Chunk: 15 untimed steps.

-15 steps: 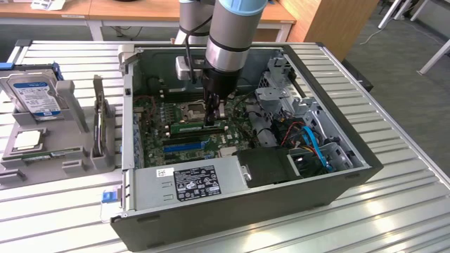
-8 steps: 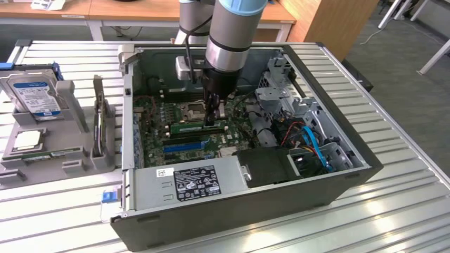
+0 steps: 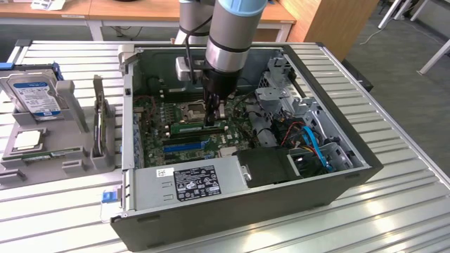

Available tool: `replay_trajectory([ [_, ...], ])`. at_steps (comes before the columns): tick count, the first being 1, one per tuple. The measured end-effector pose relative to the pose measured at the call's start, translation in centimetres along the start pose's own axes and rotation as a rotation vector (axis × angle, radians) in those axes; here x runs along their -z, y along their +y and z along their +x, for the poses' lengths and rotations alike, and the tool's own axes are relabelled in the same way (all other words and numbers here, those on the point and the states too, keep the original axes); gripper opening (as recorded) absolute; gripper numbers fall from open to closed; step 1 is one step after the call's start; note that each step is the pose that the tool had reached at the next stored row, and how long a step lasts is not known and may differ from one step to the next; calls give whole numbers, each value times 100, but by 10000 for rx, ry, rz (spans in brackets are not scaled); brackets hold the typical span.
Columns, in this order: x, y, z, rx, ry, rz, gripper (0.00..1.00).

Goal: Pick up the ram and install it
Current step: 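Insert the ram into the slot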

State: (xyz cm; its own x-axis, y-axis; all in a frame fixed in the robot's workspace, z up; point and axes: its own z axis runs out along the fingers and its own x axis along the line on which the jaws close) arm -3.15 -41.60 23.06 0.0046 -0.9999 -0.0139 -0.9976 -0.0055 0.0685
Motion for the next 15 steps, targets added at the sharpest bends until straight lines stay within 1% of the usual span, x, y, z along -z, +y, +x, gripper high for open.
replay_trajectory([
  [4, -11, 0, 0, 3, 0, 13, 11],
  [15, -28, 1, 0, 3, 0, 15, 11],
])
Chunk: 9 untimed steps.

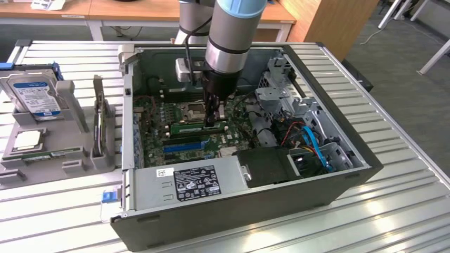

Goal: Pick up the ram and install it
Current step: 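Insert the ram into the slot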

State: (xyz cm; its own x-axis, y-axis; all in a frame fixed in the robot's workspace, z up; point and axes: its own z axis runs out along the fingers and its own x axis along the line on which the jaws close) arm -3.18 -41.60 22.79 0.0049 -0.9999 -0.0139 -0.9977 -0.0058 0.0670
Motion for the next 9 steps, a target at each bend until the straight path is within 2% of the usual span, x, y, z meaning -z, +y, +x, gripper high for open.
replay_trajectory([
  [9, 36, 2, 0, 0, 1, 0, 11],
])
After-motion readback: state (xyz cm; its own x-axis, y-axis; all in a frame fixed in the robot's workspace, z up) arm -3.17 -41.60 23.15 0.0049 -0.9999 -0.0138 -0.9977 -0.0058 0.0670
